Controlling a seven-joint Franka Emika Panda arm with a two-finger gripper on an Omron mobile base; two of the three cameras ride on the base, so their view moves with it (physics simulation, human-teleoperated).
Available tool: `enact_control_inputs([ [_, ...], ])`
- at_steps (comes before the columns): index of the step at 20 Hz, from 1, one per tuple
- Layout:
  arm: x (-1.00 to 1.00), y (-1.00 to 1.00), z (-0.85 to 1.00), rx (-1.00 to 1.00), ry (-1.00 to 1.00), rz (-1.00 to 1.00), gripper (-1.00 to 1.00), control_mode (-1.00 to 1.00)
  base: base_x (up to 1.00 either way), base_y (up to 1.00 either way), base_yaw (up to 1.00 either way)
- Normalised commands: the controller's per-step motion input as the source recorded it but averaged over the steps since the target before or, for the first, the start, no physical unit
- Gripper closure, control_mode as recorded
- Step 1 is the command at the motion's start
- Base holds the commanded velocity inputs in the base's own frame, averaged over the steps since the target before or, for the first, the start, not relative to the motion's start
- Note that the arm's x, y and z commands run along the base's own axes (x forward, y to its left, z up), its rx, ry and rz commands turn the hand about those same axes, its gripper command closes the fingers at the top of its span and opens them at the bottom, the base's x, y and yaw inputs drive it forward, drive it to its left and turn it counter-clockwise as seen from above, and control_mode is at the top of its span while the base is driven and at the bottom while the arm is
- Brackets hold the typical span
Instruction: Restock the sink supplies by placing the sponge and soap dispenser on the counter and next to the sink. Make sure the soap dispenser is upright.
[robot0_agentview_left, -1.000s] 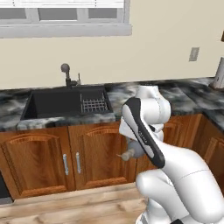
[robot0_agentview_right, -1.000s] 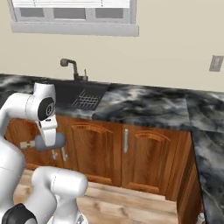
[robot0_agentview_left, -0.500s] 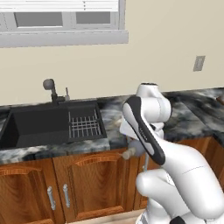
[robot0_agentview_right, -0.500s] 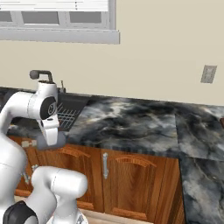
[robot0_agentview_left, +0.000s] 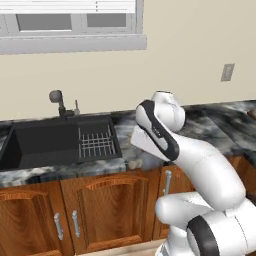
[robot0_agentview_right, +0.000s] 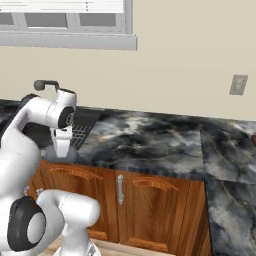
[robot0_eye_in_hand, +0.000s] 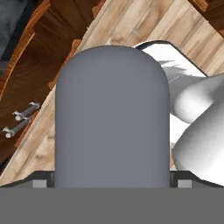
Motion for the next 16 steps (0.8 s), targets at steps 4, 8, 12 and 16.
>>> enact_control_inputs([
  [4, 1.0, 0.0, 0.01, 0.22, 0.2, 0.0, 1.0, -1.0, 0.0, 0.0, 0.0],
  [8, 1.0, -0.03, 0.0, 0.2, 0.03, 0.0, 1.0, -1.0, 0.0, 0.0, 0.0],
  [12, 0.93, 0.0, 0.0, 0.2, 0.01, 0.0, 1.0, -1.0, 0.0, 0.0, 0.0],
  [16, 0.98, 0.0, -0.11, 0.27, 0.12, 0.0, 1.0, -1.0, 0.0, 0.0, 0.0],
])
